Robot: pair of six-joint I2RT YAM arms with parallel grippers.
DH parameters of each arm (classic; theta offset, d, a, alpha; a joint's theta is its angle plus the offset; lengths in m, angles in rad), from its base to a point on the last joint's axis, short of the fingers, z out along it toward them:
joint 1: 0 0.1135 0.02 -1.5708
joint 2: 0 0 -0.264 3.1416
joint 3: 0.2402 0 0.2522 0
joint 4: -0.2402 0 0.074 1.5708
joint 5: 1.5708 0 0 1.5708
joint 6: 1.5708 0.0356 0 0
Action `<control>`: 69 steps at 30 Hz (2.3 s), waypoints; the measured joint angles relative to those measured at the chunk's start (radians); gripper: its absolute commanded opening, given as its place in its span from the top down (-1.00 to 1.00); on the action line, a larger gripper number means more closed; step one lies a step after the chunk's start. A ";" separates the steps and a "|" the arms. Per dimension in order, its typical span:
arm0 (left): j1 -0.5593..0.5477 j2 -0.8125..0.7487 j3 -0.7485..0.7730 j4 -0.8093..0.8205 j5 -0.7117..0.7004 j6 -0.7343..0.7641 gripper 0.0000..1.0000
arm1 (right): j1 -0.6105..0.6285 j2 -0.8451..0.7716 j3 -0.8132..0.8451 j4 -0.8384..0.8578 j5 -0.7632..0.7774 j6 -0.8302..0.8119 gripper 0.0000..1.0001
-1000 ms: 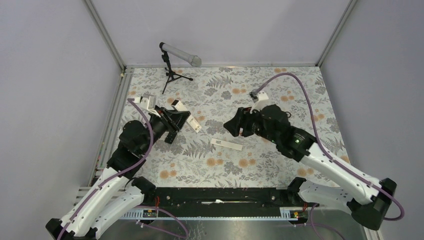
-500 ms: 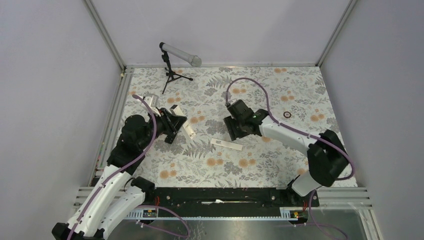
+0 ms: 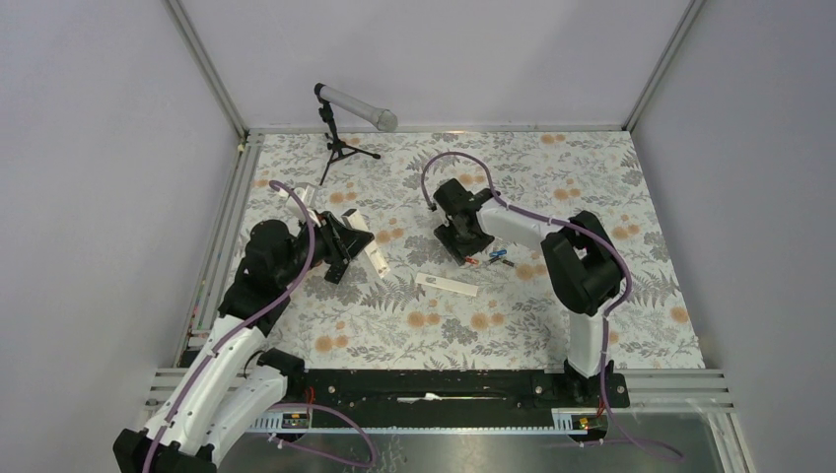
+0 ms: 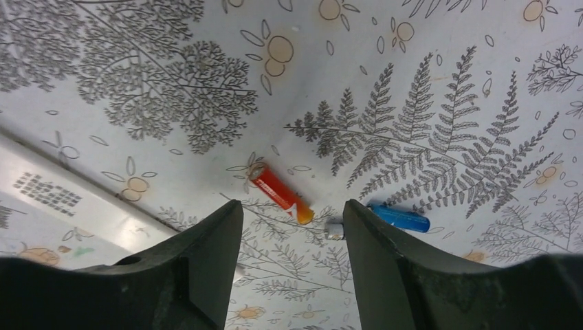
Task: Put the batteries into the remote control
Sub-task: Pick up the battery from the center of the board.
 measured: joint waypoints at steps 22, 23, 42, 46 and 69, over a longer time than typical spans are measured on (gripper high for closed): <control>0.061 0.009 -0.025 0.076 0.099 -0.048 1.00 | -0.079 0.098 0.087 -0.113 -0.169 -0.108 0.20; 0.063 0.009 -0.027 0.077 0.100 -0.049 1.00 | -0.079 0.098 0.087 -0.111 -0.166 -0.102 0.28; 0.075 -0.004 -0.041 0.176 0.221 -0.059 1.00 | -0.078 0.103 0.093 -0.081 -0.142 0.022 0.11; 0.075 -0.031 -0.058 0.217 0.267 -0.063 1.00 | -0.077 0.110 0.101 -0.081 -0.137 0.025 0.08; 0.075 -0.047 -0.063 0.241 0.296 -0.067 1.00 | -0.052 0.116 0.105 0.000 -0.090 0.018 0.74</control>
